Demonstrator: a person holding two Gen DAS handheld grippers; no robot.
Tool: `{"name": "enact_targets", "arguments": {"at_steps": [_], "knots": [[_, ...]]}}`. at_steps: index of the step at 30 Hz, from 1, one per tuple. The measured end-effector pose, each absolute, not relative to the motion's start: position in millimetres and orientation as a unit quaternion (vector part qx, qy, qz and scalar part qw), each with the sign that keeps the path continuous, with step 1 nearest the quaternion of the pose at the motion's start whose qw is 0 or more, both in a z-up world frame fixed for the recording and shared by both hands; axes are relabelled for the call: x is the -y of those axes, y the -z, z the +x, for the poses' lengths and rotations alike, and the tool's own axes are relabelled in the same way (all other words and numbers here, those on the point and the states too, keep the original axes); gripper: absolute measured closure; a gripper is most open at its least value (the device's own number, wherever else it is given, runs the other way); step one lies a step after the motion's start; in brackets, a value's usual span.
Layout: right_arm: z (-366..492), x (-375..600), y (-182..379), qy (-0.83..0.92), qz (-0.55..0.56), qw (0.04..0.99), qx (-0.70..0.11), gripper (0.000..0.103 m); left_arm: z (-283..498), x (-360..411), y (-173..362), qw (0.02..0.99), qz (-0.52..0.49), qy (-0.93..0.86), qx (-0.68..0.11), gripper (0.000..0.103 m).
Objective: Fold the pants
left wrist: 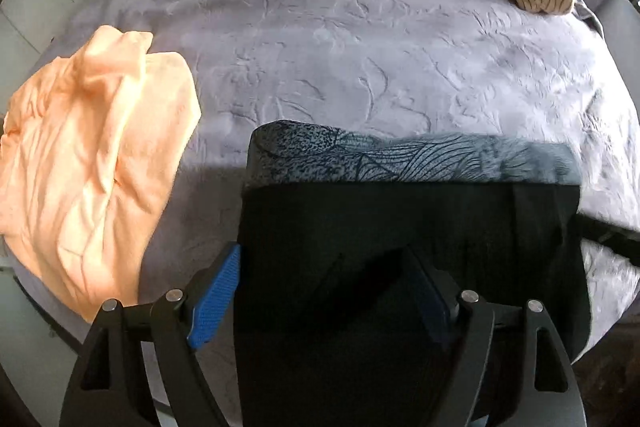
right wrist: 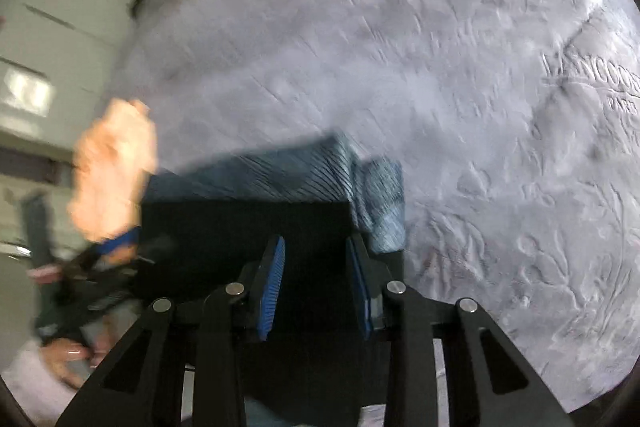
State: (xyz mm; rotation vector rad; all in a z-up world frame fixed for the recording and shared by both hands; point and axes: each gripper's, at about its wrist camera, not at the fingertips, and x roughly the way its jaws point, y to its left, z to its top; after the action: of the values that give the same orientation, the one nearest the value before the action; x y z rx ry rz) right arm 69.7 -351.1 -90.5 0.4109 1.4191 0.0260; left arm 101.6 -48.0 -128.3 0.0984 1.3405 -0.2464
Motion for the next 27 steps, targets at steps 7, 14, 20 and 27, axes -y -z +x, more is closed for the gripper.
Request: {"name": "enact_targets", "arguments": {"at_steps": [7,14,20,27], "knots": [[46,363,99,-0.001,0.21,0.72,-0.661,0.07,91,45,120,0.77,0.054,0.102,-0.628,0.022],[18,371,80,0.022,0.232,0.708,-0.666,0.066,72,45,102,0.771,0.057,0.106,-0.625,0.022],[3,363,65,0.038,0.236,0.712,-0.66,0.051,58,50,91,0.77,0.07,0.124,-0.622,0.022],[-1,338,54,0.045,0.205,0.724,-0.657,0.028,49,55,89,0.766,0.081,0.138,-0.623,0.022]]}}
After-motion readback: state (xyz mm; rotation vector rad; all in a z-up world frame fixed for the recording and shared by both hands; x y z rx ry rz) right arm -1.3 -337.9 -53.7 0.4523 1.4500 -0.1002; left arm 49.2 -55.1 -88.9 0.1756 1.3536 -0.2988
